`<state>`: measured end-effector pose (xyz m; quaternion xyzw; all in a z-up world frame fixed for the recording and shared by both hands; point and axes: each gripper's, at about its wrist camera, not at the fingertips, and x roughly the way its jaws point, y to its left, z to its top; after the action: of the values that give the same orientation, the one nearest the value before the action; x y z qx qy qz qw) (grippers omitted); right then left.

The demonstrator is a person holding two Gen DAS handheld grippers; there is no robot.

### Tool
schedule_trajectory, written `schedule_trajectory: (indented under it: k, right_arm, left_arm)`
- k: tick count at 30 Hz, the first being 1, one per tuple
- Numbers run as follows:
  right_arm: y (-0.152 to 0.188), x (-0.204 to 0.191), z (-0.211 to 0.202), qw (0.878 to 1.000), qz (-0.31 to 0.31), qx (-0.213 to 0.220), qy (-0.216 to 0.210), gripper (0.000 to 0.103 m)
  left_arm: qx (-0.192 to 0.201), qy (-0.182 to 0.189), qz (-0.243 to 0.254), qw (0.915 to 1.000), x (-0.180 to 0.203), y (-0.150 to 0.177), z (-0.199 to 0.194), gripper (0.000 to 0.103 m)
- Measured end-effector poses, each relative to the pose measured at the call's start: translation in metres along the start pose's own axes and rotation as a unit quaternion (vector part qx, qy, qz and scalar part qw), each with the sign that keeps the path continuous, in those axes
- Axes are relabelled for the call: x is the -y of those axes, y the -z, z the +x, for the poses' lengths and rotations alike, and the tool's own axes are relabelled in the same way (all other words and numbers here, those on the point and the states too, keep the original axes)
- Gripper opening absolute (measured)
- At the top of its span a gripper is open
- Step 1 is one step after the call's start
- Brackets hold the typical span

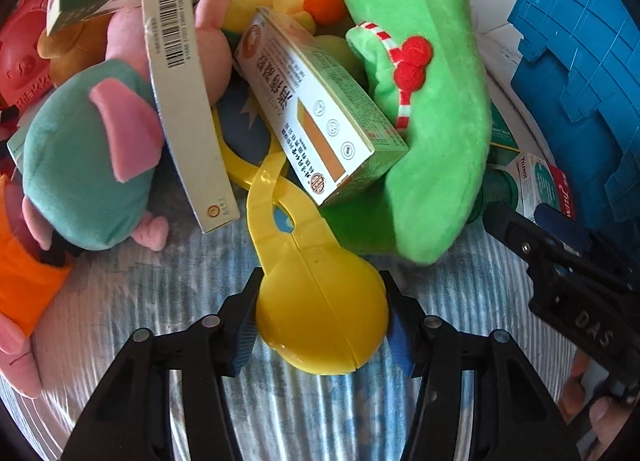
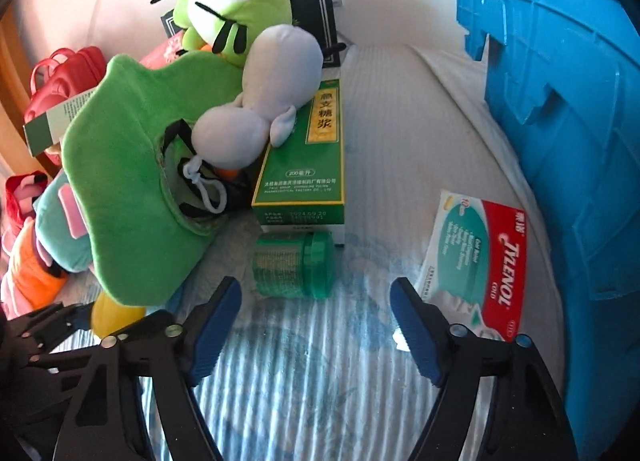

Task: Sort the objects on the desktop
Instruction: 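Move both tools back to the pile and grasp the green jar with the right tool, then grasp the yellow plastic toy clip with the left tool while the right tool holds the green jar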

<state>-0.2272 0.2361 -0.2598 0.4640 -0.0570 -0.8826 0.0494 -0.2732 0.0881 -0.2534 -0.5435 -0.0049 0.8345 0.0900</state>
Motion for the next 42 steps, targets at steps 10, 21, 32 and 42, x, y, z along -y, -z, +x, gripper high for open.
schedule_trajectory:
  k: [10, 21, 32, 42]
  right_arm:
    - [-0.005, -0.008, 0.026, 1.000, -0.004, -0.009, 0.010, 0.057]
    - [-0.005, -0.027, -0.031, 0.998, -0.044, 0.038, 0.001, 0.047]
    - [-0.006, -0.050, -0.140, 0.987, -0.083, 0.139, -0.016, 0.047]
    - [0.033, -0.051, -0.157, 0.990, -0.086, 0.109, -0.023, 0.047]
  left_arm:
    - [0.007, -0.004, 0.008, 0.9999, 0.009, 0.001, 0.003, 0.053]
    - [0.067, 0.004, 0.019, 0.9976, 0.024, 0.010, -0.057, 0.053]
    - [0.146, 0.017, 0.010, 0.9891, 0.003, 0.032, -0.159, 0.006]
    - [0.107, 0.017, -0.005, 0.9941, -0.009, 0.068, -0.150, 0.006]
